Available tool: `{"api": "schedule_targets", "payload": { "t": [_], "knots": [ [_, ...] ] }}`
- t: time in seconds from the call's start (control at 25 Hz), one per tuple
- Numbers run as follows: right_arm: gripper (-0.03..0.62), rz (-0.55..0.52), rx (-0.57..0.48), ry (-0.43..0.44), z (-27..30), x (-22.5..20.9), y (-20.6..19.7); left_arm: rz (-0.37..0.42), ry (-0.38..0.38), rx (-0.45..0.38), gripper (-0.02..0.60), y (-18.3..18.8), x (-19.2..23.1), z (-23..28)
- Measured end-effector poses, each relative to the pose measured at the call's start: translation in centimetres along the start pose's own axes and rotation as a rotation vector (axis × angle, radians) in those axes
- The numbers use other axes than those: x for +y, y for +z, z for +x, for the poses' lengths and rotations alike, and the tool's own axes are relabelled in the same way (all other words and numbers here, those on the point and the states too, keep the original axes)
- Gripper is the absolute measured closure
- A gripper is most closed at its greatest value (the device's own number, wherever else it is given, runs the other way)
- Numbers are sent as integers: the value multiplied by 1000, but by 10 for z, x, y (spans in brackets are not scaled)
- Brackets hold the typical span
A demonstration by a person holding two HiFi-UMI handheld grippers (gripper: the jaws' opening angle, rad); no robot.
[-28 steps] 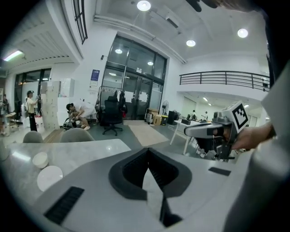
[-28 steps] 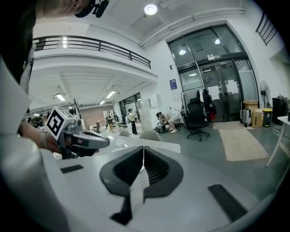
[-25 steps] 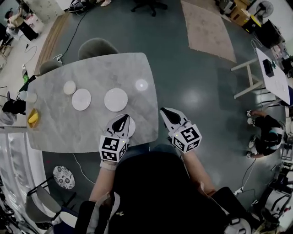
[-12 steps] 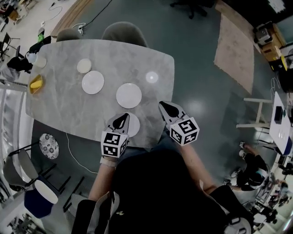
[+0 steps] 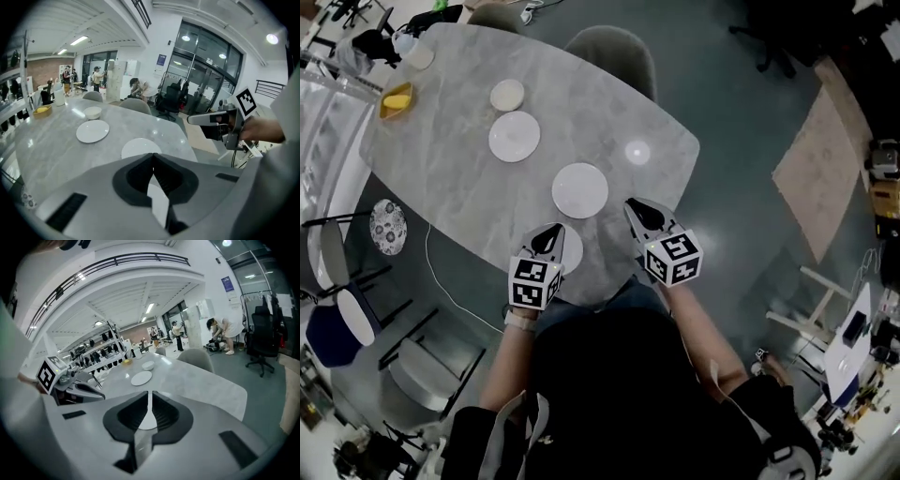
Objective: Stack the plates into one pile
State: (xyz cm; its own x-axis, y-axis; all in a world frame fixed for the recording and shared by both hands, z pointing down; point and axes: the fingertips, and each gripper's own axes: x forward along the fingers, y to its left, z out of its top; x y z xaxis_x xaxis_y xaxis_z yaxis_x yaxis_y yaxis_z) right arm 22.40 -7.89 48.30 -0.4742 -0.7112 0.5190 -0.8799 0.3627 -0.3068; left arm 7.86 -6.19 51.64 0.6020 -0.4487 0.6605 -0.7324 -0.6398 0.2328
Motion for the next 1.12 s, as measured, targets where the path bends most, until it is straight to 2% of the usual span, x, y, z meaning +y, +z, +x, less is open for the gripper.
{"api": "schedule_targets", "payload": {
  "t": [0.2, 0.56, 0.76, 1.12],
  "knots": [
    [576, -20, 60, 89, 36, -9, -13, -59, 84, 44, 572, -19, 10, 18],
    [571, -44, 128, 154, 90, -33, -35, -111, 147, 86, 574, -35, 23, 53],
    [496, -35, 164, 192, 113, -44, -47, -136, 195, 129, 572, -46, 26, 71],
    [451, -51, 250, 258, 143, -53, -69, -241, 287, 157, 572, -66, 44, 99]
  ]
}}
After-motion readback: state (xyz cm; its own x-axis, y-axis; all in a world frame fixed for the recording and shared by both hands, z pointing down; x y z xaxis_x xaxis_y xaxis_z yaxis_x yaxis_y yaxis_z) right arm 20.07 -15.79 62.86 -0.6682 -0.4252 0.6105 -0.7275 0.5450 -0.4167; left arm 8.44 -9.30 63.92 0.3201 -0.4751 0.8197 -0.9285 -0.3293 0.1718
